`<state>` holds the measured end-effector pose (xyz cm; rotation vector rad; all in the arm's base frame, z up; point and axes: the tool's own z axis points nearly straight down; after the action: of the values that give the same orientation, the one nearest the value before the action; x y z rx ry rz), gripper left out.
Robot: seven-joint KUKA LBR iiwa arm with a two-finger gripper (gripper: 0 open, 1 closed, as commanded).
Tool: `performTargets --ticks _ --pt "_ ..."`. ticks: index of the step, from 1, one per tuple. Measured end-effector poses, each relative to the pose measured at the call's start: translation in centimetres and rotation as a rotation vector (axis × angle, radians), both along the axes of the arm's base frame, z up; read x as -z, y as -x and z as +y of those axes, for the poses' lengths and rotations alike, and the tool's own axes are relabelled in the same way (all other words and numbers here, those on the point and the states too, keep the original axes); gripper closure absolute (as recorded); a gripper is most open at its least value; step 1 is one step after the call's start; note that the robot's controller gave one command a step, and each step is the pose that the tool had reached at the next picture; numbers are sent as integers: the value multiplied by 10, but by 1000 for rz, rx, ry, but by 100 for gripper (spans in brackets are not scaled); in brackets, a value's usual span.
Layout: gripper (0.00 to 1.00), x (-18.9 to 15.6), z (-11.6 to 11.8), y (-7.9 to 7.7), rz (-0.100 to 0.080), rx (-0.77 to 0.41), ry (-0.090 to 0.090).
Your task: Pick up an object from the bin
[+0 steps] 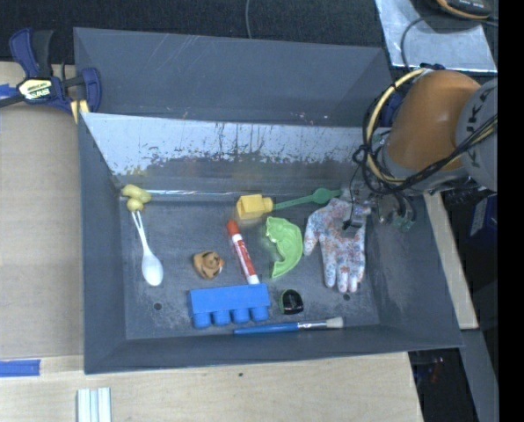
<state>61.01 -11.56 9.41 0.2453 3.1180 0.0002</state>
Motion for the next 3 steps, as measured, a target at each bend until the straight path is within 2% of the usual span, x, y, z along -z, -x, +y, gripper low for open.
performTargets --ticks 1,3 --pt "100 -21 0 1 4 0 -1" --pt "100 -80 -1 -1 -6 0 1"
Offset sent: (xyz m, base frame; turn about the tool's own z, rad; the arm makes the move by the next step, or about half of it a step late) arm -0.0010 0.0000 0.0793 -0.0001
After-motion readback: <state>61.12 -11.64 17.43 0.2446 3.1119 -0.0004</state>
